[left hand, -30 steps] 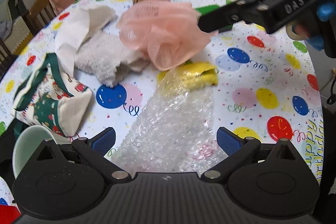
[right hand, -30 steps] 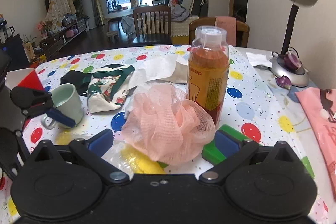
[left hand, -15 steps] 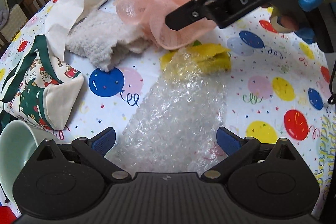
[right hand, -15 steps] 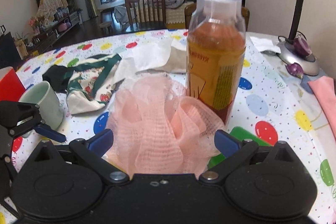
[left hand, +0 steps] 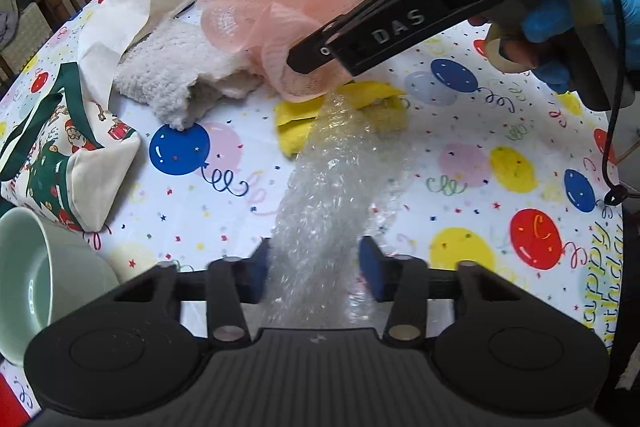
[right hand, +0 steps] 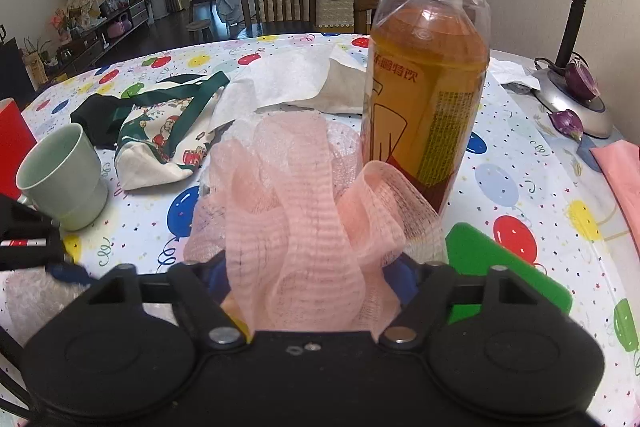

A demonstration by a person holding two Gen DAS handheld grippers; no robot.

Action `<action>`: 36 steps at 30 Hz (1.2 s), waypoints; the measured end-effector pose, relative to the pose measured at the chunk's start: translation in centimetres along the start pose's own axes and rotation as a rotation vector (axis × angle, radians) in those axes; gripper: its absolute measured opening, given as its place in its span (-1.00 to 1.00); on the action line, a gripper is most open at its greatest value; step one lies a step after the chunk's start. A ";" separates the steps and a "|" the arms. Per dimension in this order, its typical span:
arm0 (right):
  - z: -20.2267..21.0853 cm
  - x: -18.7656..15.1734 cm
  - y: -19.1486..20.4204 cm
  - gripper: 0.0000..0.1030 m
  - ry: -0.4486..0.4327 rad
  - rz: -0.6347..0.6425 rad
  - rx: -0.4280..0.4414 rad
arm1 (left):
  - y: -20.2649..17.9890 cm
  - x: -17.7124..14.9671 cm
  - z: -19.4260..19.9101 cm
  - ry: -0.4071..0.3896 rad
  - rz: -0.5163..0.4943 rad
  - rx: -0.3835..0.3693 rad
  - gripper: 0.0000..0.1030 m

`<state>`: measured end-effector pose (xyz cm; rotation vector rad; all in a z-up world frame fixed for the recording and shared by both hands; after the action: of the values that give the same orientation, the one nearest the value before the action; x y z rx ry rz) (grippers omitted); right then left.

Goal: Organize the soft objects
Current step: 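Grasp the bubble wrap with the left tool while the right tool grasps the pink bath puff, then carry the bubble wrap and pink bath puff with both tools into the red box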

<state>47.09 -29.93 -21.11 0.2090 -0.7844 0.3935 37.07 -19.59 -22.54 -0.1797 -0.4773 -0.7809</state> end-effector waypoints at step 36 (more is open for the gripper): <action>13.1 0.6 3.4 -0.49 -0.176 -0.046 0.058 | 0.9 -4.0 13.2 -0.221 0.535 0.069 -0.64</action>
<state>37.59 -30.95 -11.47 0.3190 -0.9404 0.3574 30.72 -12.09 -12.79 -0.3155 -0.6293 -0.2201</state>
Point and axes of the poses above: each gripper's, at about its wrist camera, not at the fingertips, and z roughly against the way its jaws point, y to its left, x to its top, the point moved 3 cm from there along -z, roughly the way its jaws point, and after that the axes turned 2 degrees about -y, right-handed, at the moved point
